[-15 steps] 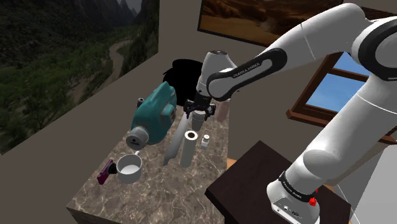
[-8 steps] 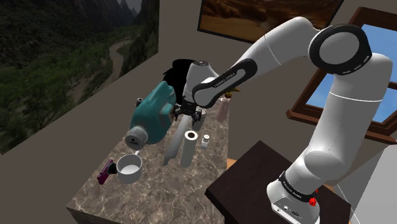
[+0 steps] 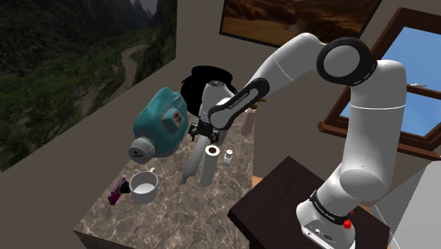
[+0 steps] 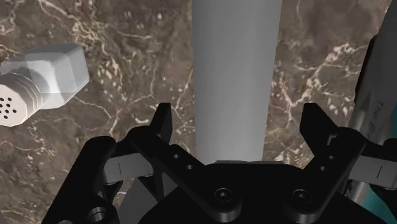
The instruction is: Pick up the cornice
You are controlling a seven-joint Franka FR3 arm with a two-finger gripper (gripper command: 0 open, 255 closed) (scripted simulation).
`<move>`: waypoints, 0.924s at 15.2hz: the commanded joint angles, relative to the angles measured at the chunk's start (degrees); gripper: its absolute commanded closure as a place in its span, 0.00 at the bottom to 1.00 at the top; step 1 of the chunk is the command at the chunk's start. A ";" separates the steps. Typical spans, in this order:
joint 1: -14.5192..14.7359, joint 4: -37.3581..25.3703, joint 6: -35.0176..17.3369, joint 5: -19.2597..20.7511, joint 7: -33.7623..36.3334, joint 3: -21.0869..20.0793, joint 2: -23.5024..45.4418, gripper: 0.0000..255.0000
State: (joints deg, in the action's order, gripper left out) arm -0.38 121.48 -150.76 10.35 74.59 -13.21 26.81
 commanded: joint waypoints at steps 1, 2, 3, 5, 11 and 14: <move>0.30 -0.11 -1.22 0.52 0.35 0.45 1.33 0.00; 0.40 -0.16 -1.55 0.67 0.45 0.58 1.72 0.00; 0.40 -0.17 -1.54 0.66 0.45 0.58 1.72 0.00; 0.42 -0.14 -1.52 0.66 0.48 0.57 1.66 1.00; 0.40 -0.14 -1.50 0.65 0.46 0.56 1.65 1.00; 0.23 -0.06 -0.99 0.42 0.28 0.36 1.05 1.00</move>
State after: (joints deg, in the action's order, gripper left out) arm -0.04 121.39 -152.06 10.90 74.97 -12.75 28.19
